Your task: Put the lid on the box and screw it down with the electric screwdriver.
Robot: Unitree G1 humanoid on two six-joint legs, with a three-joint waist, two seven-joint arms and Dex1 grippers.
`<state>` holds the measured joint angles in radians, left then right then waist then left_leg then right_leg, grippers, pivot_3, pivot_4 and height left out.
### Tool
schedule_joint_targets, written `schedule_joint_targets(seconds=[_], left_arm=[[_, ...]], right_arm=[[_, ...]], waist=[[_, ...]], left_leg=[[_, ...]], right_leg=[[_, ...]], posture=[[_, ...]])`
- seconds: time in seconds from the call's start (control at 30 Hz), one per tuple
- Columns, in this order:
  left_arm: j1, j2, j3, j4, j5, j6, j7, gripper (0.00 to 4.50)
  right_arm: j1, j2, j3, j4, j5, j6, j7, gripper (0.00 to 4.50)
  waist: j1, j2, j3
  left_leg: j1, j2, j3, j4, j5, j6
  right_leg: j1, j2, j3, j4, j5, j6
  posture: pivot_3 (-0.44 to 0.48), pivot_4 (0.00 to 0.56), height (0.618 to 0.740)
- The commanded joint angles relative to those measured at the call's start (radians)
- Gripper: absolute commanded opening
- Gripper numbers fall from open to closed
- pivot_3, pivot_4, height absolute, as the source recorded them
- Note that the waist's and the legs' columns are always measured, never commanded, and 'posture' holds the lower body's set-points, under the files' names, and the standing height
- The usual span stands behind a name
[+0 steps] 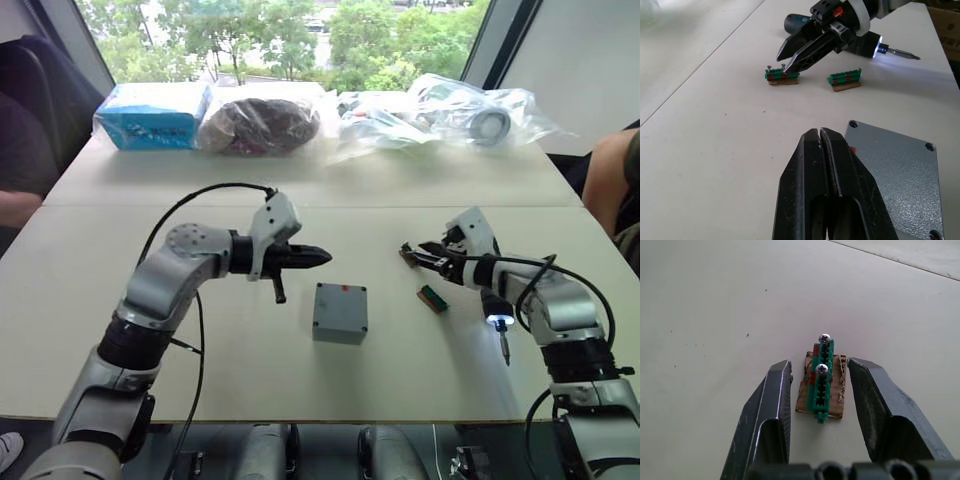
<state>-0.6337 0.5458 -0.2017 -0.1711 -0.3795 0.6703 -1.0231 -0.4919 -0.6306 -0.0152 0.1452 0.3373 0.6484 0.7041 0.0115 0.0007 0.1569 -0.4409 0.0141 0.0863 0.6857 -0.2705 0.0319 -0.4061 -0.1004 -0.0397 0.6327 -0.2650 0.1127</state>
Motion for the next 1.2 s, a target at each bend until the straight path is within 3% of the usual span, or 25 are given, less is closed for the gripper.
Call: schedule_joint_targets(seconds=[0.03,0.13,0.2,0.23,0.9,1.2], left_arm=[[-0.005,0.005,-0.004,-0.016,0.01,-0.026,0.002,0.0],[-0.004,0.007,-0.003,-0.02,0.006,-0.025,0.006,0.0],[-0.004,0.008,-0.003,-0.021,0.006,-0.025,0.008,0.0],[-0.004,0.008,-0.003,-0.02,0.006,-0.026,0.008,0.0],[0.002,0.008,0.002,-0.003,0.001,-0.035,0.0,0.0],[0.043,0.139,-0.004,-0.046,-0.014,-0.03,-0.113,0.0]], right_arm=[[-0.026,-0.002,-0.019,-0.011,-0.01,-0.015,-0.001,1.85],[-0.023,-0.002,-0.017,-0.004,-0.02,-0.022,0.003,1.08],[-0.021,-0.005,-0.014,-0.003,-0.025,-0.022,0.008,0.2],[-0.019,-0.009,-0.007,-0.004,-0.032,-0.025,0.015,0.04],[0.0,-0.026,-0.077,-0.14,-0.02,-0.013,0.014,0.04],[0.147,0.009,-0.088,-0.558,0.121,0.103,0.005,0.04]], waist=[[0.001,0.0,0.0],[0.0,0.0,0.0],[0.0,0.0,0.0],[0.0,0.0,0.0],[0.0,0.0,0.0],[0.002,0.0,0.0]], left_leg=[[0.0,0.0,0.0,0.0,0.0,0.0],[0.0,0.0,0.0,0.0,0.0,0.0],[0.0,0.0,0.0,0.0,0.0,0.0],[0.0,0.0,0.0,0.0,0.0,0.0],[0.0,0.0,0.0,0.0,0.0,0.0],[0.0,0.001,0.0,0.0,0.0,0.0]], right_leg=[[0.0,0.0,0.0,0.0,0.0,0.0],[0.0,0.0,0.0,0.0,0.0,0.0],[0.0,0.0,0.0,0.0,0.0,0.0],[0.0,0.0,0.0,0.0,0.0,0.0],[0.0,0.0,0.0,0.0,0.0,0.0],[0.0,0.0,0.0,0.0,0.0,0.0]], posture=[[0.0,0.15,0.74],[0.0,0.15,0.74],[0.0,0.15,0.74],[0.0,0.15,0.74],[0.0,0.15,0.74],[0.0,0.15,0.74]])
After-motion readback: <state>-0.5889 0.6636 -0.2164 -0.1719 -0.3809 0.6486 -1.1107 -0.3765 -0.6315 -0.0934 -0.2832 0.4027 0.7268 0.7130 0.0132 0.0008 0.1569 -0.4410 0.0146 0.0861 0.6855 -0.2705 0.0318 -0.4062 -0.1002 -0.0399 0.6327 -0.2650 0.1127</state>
